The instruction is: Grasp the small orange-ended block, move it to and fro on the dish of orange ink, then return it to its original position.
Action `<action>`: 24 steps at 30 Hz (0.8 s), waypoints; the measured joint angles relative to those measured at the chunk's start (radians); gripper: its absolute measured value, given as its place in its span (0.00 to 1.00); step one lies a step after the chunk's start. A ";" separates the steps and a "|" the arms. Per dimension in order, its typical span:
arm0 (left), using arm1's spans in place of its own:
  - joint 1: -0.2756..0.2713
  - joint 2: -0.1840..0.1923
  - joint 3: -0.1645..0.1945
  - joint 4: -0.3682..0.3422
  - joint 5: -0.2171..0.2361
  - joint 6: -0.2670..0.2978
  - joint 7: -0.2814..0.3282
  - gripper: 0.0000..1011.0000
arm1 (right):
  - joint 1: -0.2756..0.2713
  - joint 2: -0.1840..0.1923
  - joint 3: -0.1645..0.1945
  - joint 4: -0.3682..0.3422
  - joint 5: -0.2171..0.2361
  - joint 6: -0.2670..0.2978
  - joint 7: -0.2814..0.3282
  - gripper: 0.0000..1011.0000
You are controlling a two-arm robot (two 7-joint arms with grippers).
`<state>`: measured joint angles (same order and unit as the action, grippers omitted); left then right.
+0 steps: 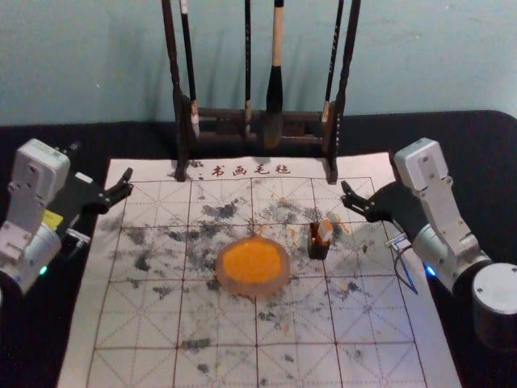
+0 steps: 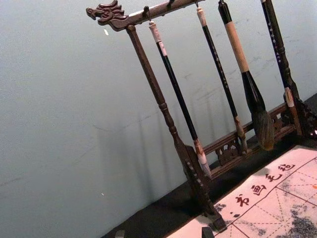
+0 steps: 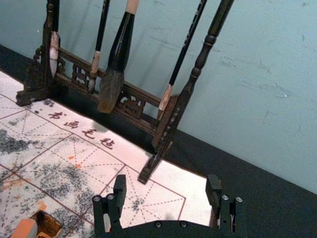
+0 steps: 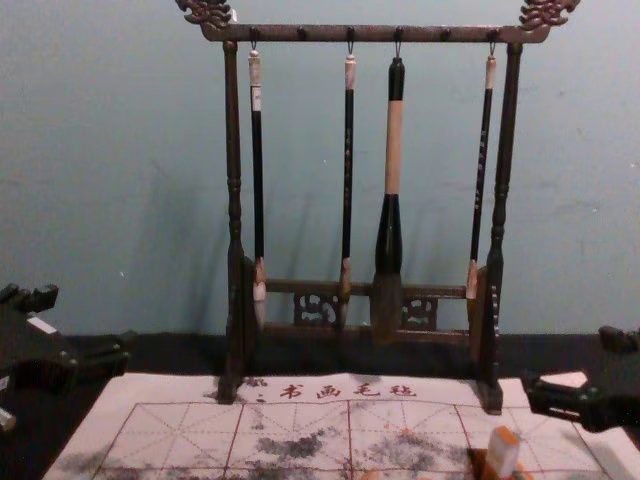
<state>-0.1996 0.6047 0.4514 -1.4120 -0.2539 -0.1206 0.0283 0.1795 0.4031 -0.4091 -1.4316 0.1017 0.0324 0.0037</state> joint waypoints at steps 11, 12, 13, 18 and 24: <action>0.000 0.000 0.000 0.000 0.000 0.000 0.000 0.99 | 0.003 0.004 -0.002 -0.005 0.002 0.001 0.005 0.99; 0.000 0.000 0.000 0.000 0.000 0.000 0.000 0.99 | 0.003 0.005 -0.002 -0.006 0.002 0.001 0.005 0.99; 0.000 0.000 0.000 0.000 0.000 0.000 0.000 0.99 | 0.003 0.005 -0.002 -0.006 0.002 0.001 0.006 0.99; 0.000 0.000 0.000 0.000 0.000 0.000 0.000 0.99 | 0.004 0.006 -0.002 -0.007 0.003 0.001 0.007 0.99; 0.000 0.000 0.000 0.000 0.000 0.000 0.000 0.99 | 0.004 0.006 -0.003 -0.008 0.004 0.002 0.008 0.99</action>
<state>-0.1995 0.6046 0.4514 -1.4120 -0.2539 -0.1206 0.0283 0.1838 0.4095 -0.4119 -1.4399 0.1061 0.0344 0.0116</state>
